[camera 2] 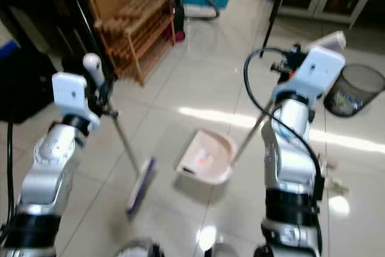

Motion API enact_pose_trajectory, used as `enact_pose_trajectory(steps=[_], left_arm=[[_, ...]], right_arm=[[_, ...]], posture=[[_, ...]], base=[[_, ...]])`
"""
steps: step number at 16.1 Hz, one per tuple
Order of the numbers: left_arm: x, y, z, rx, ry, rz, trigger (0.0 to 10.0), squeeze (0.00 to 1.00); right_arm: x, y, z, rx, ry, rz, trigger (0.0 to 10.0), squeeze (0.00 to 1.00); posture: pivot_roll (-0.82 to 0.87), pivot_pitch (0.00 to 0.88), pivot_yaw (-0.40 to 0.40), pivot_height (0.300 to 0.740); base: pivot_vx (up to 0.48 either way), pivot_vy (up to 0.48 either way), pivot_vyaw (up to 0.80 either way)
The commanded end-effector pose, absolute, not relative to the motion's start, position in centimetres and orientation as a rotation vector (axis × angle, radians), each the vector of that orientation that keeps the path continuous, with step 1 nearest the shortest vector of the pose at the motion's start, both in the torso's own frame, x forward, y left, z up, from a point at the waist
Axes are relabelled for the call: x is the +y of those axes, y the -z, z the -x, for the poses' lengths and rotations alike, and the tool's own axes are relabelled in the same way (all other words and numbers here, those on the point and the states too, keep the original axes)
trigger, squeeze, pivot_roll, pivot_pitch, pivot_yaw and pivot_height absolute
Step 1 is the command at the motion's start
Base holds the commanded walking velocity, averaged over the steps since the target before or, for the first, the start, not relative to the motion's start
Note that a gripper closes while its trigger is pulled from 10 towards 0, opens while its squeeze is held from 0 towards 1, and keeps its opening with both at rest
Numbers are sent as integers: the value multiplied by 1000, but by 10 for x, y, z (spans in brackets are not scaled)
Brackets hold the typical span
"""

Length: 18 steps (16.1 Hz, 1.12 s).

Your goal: Sweep floor

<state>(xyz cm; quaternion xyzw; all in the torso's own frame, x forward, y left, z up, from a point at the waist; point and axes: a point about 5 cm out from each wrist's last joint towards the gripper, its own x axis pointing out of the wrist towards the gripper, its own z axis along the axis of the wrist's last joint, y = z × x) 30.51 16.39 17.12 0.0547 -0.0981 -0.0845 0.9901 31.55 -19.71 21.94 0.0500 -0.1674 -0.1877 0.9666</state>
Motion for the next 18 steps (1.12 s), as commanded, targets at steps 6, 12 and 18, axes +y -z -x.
enact_pose_trajectory(steps=[6,12,18], left_arm=[[169,-180,-307,-230,160,-171,10000,0],[173,-179,-310,-218,178,-183,10000,0],[174,-173,-308,-200,184,-173,10000,0]], right_arm=[[-185,-221,-320,-394,278,20,10000,0],[-182,-190,-322,-362,154,-4,10000,0],[-184,-188,-321,-376,140,14,10000,0]], posture=[[39,100,62,740],[45,99,74,740],[41,106,72,740]], base=[[424,0,-800],[425,0,-253],[428,0,0]])
